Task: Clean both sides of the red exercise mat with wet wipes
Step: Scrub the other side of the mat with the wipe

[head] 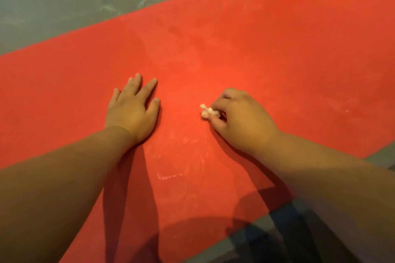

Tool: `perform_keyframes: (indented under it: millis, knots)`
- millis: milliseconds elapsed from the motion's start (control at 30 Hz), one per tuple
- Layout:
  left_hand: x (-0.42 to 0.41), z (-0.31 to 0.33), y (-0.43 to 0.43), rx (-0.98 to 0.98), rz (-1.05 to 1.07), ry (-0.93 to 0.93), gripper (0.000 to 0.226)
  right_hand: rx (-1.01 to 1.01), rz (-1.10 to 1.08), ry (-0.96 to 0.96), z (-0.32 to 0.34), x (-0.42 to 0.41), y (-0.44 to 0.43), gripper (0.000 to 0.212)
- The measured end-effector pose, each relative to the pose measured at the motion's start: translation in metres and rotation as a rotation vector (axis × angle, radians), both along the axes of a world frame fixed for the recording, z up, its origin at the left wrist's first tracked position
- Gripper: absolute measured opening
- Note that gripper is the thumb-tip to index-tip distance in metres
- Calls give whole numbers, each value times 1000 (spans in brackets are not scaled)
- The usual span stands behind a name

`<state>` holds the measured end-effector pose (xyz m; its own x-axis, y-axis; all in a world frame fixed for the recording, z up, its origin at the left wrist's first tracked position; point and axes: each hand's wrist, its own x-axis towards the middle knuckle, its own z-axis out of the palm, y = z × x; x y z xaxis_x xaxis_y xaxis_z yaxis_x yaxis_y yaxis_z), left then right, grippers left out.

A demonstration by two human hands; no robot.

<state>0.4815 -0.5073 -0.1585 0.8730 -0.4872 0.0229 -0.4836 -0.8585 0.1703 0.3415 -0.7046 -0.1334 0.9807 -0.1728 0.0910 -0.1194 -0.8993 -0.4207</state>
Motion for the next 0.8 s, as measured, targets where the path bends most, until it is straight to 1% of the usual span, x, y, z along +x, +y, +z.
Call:
perform_keyframes:
  millis: [67,167,200,267,333,367,400,433,467,533,567,600,633,700,733,767,800]
  knots:
    - [1,0,-1,26,5,8,52,11,13,40,2,5,15,15]
    - [0,1,0,40,-8,10,53,119,6,32,6,-7,39,17]
    - [0,1,0,46,-11,6,53,163,45,40,7,-15,47,17]
    - [1,2,-3,69,-26,11,54,228,201,91,9,-38,63,18]
    - [1,4,-1,104,-55,27,55,209,331,149,14,-52,68,20]
    - [1,5,2,120,-77,40,55,170,351,153,15,-50,64,19]
    - [1,6,6,132,-109,57,56,113,330,140,13,-43,56,17]
    - [-1,7,11,140,-145,75,55,53,254,111,11,-31,47,16]
    - [-5,6,16,141,-175,83,55,7,132,86,9,-17,35,16]
    - [-13,6,25,120,-200,58,56,-4,-119,51,6,3,20,18]
    - [-15,5,27,109,-197,41,56,15,-152,48,5,5,25,20]
    - [-15,5,27,96,-193,31,55,31,-114,49,4,1,35,23]
    - [-15,4,26,81,-191,32,55,68,-24,58,4,-9,50,25]
    - [-16,6,25,54,-189,33,59,207,241,102,9,-40,84,26]
    - [-16,6,24,40,-190,34,60,242,368,151,15,-56,98,24]
    - [-16,6,24,28,-191,33,59,230,472,192,19,-62,104,23]
    - [-16,6,25,23,-188,29,58,198,529,209,20,-57,100,24]
